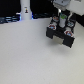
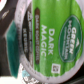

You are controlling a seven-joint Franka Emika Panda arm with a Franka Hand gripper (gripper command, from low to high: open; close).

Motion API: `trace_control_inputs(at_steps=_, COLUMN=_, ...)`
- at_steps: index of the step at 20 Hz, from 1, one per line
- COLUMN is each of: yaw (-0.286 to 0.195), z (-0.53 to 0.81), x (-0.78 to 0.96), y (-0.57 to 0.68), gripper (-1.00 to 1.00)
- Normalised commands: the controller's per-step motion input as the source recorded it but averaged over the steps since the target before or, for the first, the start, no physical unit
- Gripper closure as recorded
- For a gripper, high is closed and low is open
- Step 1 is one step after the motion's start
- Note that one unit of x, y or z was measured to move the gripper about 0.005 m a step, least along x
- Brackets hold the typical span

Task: Open the kcup holder, insert the kcup into the holder, and close the kcup holder

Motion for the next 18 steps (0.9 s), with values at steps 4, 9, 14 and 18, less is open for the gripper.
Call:
trace_control_inputs(at_steps=4, yaw=0.038, z=-0.23, x=0.02, y=0.02, gripper=1.00)
trace_control_inputs(at_steps=9, yaw=0.012, z=-0.19, x=0.09, y=0.08, gripper=1.00)
trace_control_inputs(at_steps=14, yaw=0.048, z=-0.11, x=0.10, y=0.17, gripper=1.00)
trace_control_inputs(at_steps=18, yaw=0.048, z=0.04, x=0.11, y=0.16, gripper=-1.00)
